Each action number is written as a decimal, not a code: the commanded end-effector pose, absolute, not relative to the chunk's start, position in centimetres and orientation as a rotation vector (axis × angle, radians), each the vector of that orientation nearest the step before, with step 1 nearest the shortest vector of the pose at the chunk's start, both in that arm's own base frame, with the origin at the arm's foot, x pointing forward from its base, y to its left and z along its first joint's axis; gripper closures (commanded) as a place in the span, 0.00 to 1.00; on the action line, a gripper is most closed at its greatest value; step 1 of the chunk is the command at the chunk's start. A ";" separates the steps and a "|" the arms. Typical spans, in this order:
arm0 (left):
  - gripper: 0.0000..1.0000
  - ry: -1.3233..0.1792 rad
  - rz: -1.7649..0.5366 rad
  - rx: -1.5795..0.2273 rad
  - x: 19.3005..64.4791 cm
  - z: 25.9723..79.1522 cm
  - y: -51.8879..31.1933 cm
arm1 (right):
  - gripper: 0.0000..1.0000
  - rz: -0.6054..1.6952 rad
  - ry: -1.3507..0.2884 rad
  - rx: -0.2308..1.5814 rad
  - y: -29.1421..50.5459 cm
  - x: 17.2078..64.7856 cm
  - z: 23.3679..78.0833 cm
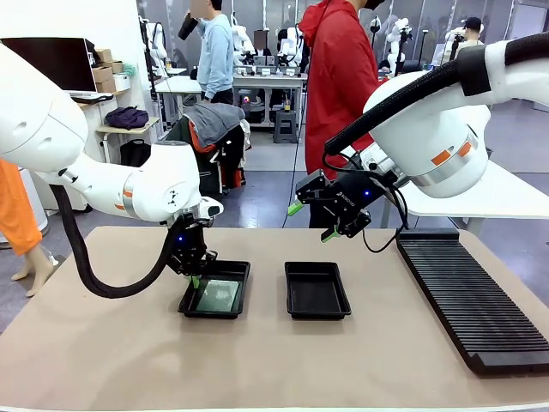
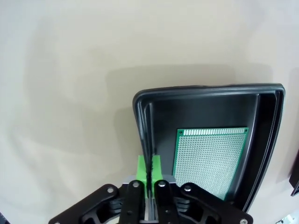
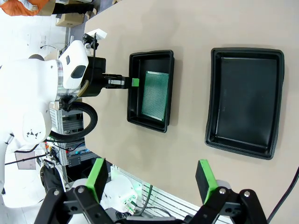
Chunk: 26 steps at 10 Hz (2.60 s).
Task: Inspect and transfer BCBs to ESD trays.
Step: Pick up the ESD tray and place it on the left side of the table.
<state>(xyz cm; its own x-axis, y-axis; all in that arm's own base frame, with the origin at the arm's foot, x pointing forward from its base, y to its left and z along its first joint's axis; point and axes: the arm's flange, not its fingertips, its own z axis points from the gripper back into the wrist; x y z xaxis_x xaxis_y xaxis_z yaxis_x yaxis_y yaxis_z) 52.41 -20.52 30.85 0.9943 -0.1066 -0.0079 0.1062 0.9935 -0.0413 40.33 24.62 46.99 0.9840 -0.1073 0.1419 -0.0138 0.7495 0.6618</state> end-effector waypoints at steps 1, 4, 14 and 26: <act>1.00 0.014 -0.105 -0.069 51.7 30.6 -20.4 | 0.00 -0.055 -0.169 0.715 24.7 40.3 47.1; 1.00 0.015 -0.097 -0.050 52.4 30.8 -20.5 | 0.00 -0.055 -0.169 0.715 24.7 40.3 47.1; 0.97 -0.025 -0.127 -0.282 51.7 30.5 -15.8 | 0.00 -0.055 -0.169 0.715 24.7 40.3 47.1; 0.97 -0.054 -0.084 -0.366 49.5 33.7 0.3 | 0.00 -0.055 -0.169 0.715 24.7 40.3 47.1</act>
<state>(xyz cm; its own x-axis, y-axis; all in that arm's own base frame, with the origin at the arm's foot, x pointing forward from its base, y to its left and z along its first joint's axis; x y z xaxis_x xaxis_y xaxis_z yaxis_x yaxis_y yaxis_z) 50.29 -0.85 33.68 0.9961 -0.0567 0.0670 0.0770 0.9305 -0.3580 40.32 24.64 47.00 0.9841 -0.1069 0.1421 -0.0141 0.7495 0.6618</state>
